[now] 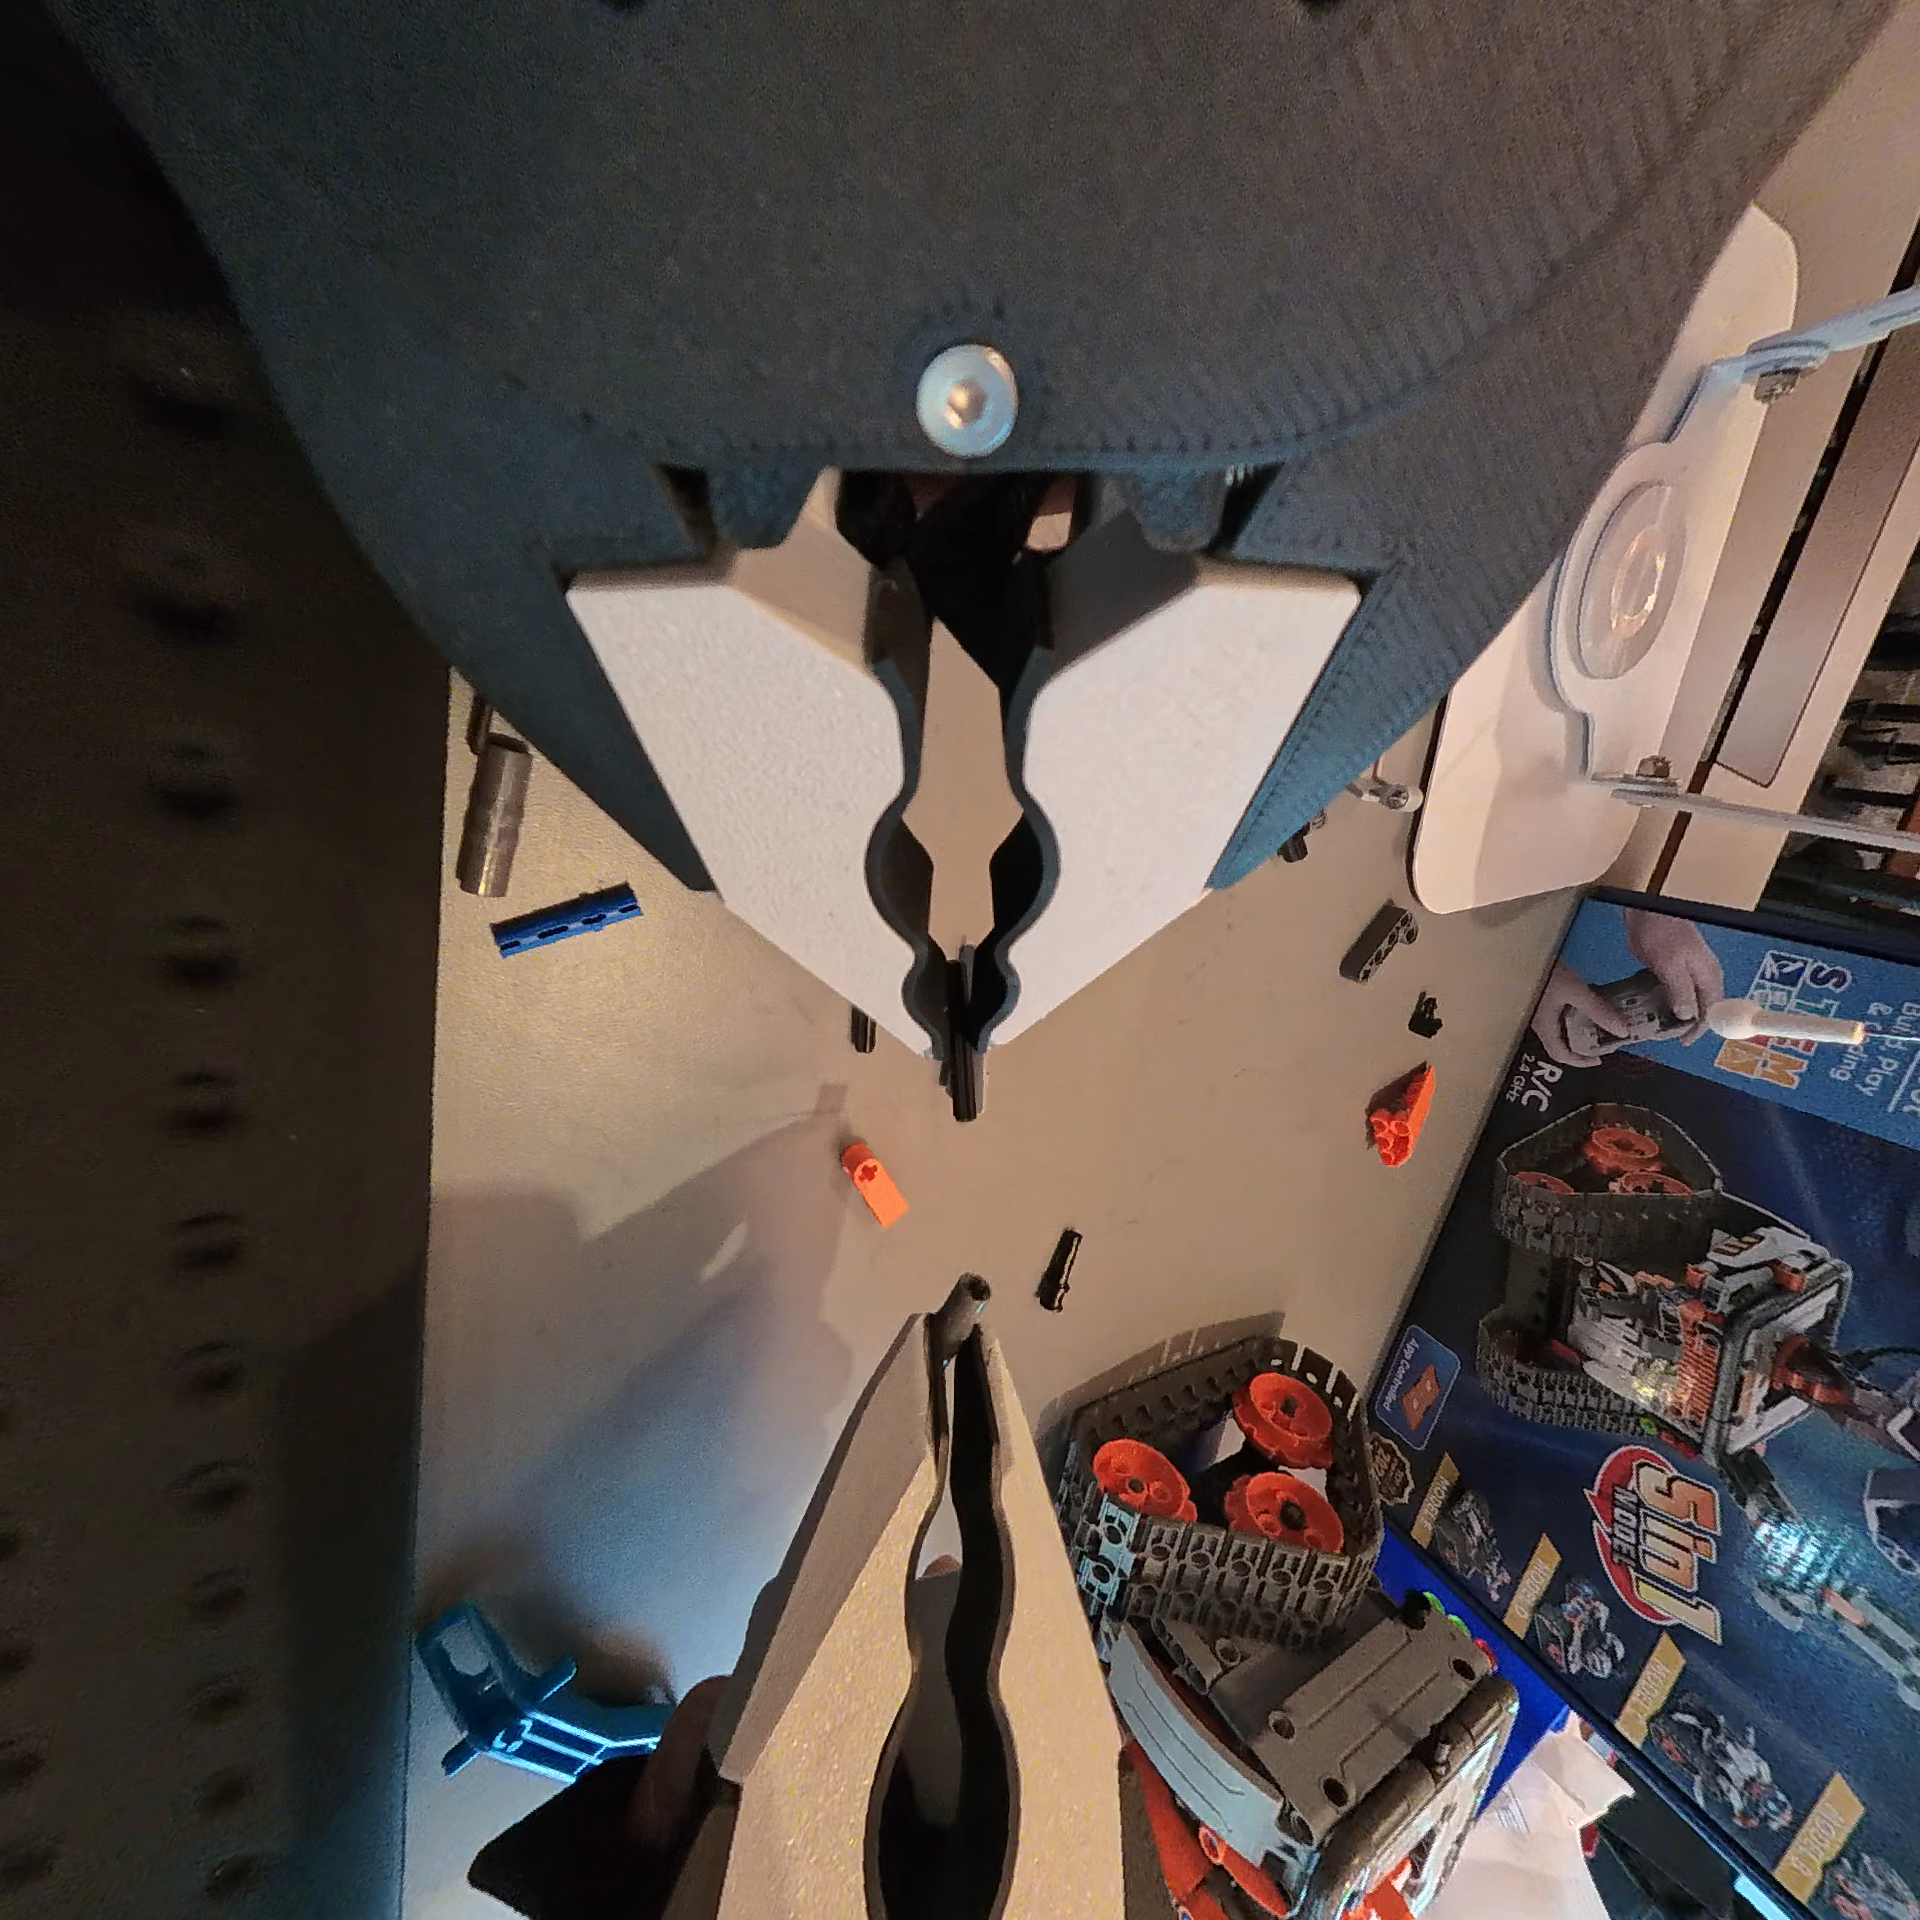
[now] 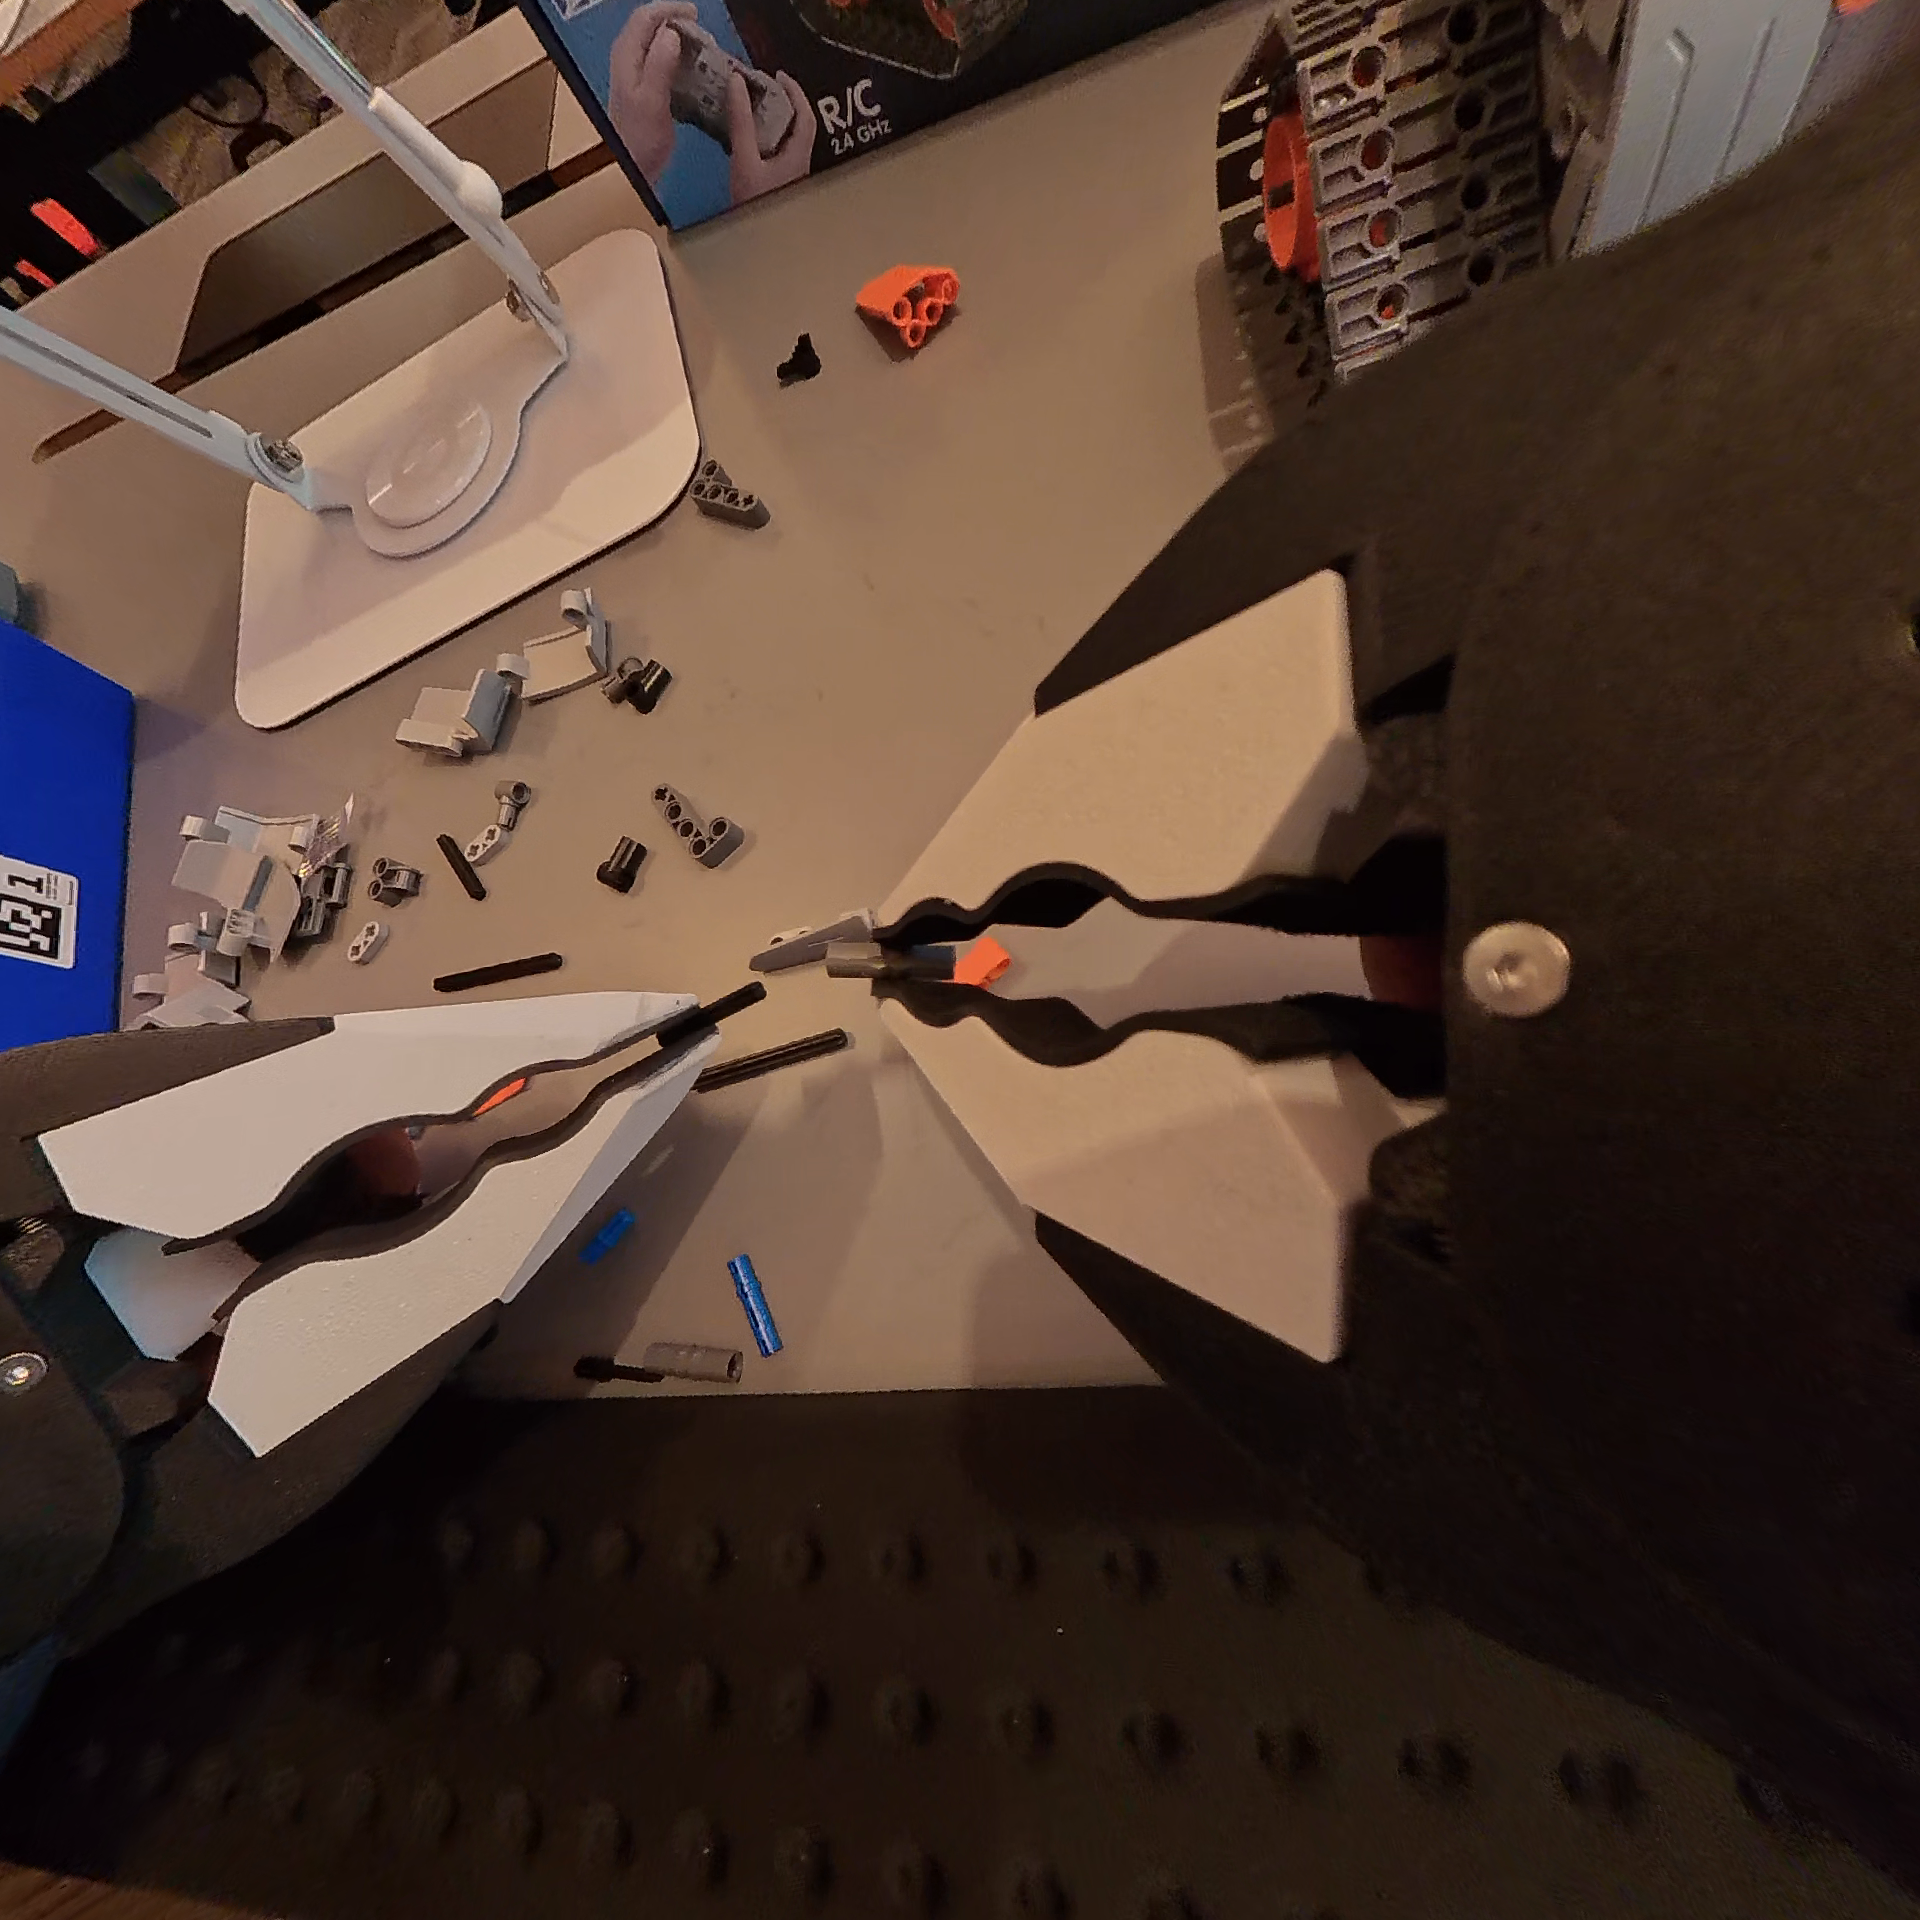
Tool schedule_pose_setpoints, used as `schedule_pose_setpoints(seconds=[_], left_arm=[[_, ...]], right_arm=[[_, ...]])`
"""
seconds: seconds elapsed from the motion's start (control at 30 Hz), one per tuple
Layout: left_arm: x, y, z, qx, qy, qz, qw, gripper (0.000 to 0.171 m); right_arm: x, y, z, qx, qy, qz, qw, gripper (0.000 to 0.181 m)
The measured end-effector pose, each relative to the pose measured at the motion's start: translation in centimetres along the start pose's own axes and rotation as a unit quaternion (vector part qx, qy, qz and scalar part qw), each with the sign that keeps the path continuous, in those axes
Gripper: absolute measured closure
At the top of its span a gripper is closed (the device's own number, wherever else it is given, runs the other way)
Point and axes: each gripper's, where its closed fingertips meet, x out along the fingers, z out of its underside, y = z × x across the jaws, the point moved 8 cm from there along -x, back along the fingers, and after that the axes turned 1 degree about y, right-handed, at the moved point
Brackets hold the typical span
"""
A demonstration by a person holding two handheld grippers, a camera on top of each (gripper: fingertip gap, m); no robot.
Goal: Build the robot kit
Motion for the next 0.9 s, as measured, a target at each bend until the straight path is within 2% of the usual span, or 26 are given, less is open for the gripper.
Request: schedule_pose_setpoints(seconds=[0.3,0.53,0.9], left_arm=[[0.0,1.0,0.0,0.010,-0.015,0.039,0.999,0.169],[0.0,1.0,0.0,0.023,-0.012,0.031,0.999,0.169],[0.5,2.1,-0.1,0.049,0.001,0.037,0.998,0.169]], right_arm=[[-0.5,0.2,0.4,0.004,0.004,0.008,1.000,0.177],[-0.7,0.2,0.7,-0.002,0.001,0.007,1.000,0.177],[1.0,-1.7,1.6,-0.029,-0.040,-0.049,0.998,0.178]])
